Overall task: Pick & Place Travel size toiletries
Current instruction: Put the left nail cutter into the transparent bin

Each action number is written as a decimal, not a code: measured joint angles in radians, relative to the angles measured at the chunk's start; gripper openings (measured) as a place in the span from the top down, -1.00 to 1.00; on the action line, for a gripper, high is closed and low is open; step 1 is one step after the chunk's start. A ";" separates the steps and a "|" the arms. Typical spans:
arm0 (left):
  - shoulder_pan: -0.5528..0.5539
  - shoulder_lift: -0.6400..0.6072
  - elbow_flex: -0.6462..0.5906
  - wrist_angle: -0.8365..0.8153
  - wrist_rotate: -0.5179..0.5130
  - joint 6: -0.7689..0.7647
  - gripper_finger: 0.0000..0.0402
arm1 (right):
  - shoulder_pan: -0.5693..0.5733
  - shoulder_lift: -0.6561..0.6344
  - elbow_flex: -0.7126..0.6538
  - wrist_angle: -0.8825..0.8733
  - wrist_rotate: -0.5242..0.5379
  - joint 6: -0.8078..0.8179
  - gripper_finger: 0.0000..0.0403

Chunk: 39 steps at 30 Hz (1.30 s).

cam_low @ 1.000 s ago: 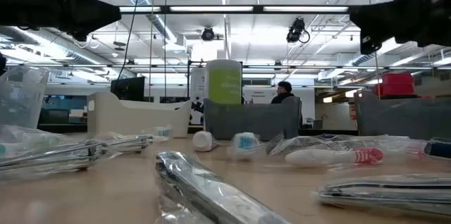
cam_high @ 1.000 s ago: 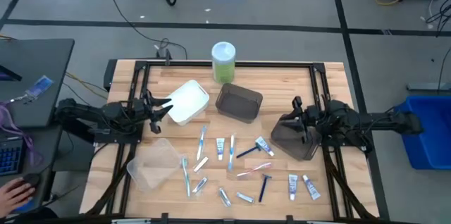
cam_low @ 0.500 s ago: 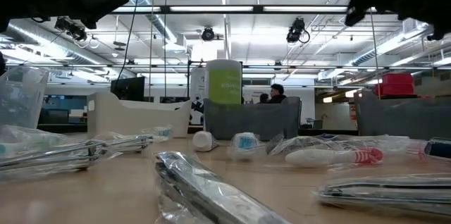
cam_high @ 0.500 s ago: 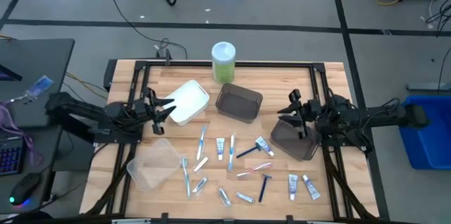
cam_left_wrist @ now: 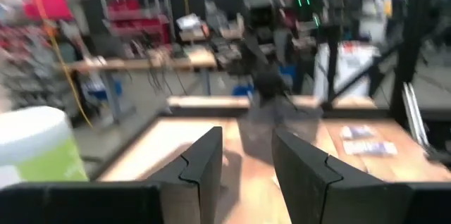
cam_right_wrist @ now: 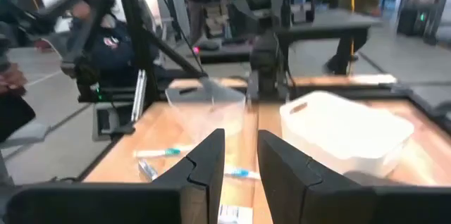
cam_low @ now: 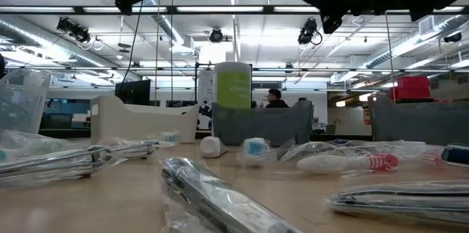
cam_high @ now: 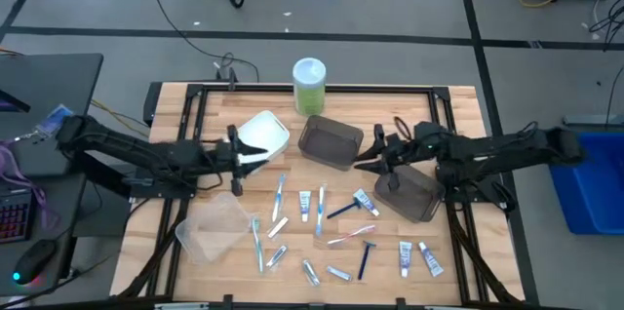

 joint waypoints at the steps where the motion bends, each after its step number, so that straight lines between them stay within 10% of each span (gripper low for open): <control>1: 0.000 0.030 0.025 -0.029 0.006 -0.010 0.34 | 0.000 0.018 0.006 -0.006 0.000 0.000 0.55; 16: 0.000 0.367 0.217 -0.072 0.009 -0.190 0.34 | 0.001 0.125 0.058 -0.051 -0.071 -0.049 0.55; 28: 0.000 0.441 0.221 -0.077 -0.053 -0.217 0.34 | 0.000 0.125 0.057 -0.049 -0.071 -0.045 0.52; 39: -0.005 0.441 0.216 -0.079 0.096 -0.495 0.34 | 0.000 0.125 0.057 -0.043 -0.062 -0.004 0.55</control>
